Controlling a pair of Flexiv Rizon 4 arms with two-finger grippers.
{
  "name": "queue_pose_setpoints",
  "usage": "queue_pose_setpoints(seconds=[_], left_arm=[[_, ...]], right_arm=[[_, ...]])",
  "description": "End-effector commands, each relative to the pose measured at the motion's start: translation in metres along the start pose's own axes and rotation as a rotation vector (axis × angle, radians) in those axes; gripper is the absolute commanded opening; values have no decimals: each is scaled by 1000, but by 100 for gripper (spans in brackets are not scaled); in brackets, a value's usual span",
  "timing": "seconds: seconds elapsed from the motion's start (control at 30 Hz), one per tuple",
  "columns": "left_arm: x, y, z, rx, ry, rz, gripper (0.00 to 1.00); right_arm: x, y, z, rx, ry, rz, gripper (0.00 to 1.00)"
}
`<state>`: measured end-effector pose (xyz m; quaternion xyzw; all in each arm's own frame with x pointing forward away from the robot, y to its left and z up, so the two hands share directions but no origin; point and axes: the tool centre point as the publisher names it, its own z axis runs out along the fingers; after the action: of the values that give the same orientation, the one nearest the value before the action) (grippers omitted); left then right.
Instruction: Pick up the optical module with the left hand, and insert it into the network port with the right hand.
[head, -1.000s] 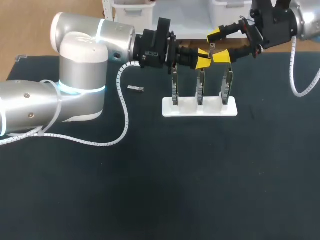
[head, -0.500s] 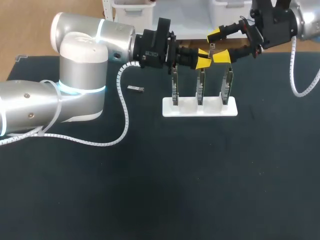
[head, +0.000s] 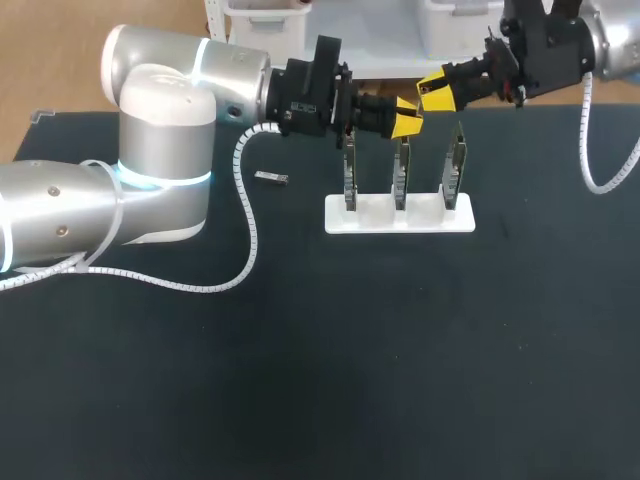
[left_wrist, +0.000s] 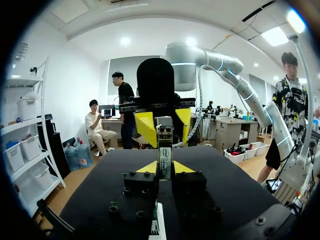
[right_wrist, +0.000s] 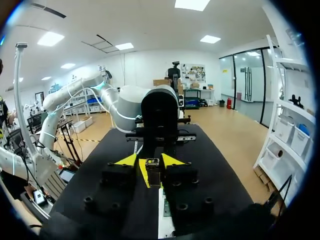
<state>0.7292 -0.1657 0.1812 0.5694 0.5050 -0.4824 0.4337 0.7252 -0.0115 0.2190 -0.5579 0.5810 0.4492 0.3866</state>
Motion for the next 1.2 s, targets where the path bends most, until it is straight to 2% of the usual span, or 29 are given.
queue_pose_setpoints(seconds=[0.03,0.23,0.27,0.3,0.33,0.37,1.2], left_arm=[[0,1,0,0,2,0,0],[0,1,0,0,2,0,0],[0,1,0,0,2,0,7],[0,1,0,0,2,0,40],[0,1,0,0,2,0,84],[0,1,0,0,2,0,100],[0,1,0,0,2,0,100]], right_arm=[[0,1,0,0,0,-1,0],[0,1,0,0,0,-1,0],[0,1,0,0,0,-1,0],[0,1,0,0,0,-1,0],[0,1,0,0,0,-1,0],[0,1,0,0,0,-1,0],[0,1,0,0,0,-1,0]])
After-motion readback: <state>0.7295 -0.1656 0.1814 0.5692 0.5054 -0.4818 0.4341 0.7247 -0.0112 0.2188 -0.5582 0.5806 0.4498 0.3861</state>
